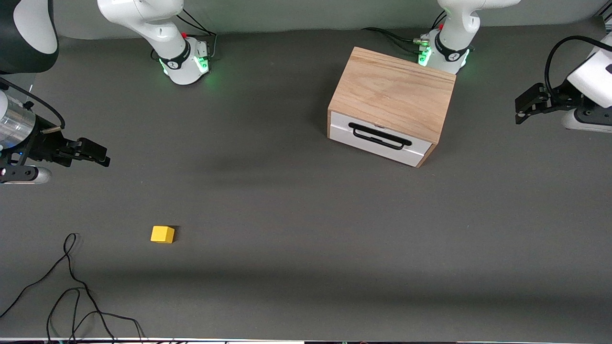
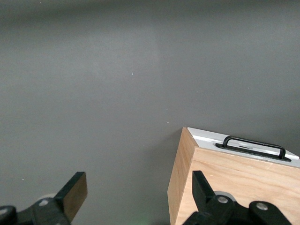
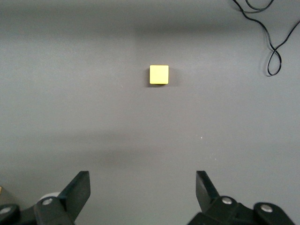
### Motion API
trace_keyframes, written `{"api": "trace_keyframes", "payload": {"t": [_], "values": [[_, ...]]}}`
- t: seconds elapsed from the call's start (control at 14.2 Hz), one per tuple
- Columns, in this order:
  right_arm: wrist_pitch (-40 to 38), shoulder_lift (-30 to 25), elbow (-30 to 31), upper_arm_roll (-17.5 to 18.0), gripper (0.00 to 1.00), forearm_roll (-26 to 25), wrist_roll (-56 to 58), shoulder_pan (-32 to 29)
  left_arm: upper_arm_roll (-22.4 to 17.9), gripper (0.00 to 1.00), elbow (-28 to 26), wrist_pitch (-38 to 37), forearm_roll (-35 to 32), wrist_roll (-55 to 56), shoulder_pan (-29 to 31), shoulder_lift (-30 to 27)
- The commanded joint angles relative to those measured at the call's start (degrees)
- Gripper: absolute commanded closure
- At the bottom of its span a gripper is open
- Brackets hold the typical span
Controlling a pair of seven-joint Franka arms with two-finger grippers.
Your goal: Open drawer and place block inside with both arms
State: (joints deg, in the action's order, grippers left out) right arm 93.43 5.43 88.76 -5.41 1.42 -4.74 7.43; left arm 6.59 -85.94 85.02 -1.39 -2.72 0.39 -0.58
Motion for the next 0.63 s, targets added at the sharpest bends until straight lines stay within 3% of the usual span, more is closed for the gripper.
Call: {"api": "trace_keyframes", "payload": {"t": [0.0,0.56], "values": [[0.4,0.0,-0.2,0.0,0.00,1.0,0.7,-0.4,-1.1,0.00,-0.5,0.9,-0.5,-1.4,-0.2,-0.2],[1.3,1.5,-2.0,0.1,0.00,1.0,1.3,-0.6,-1.0,0.00,-0.4,0.9,-0.5,-0.8,-0.4,-0.2]]}}
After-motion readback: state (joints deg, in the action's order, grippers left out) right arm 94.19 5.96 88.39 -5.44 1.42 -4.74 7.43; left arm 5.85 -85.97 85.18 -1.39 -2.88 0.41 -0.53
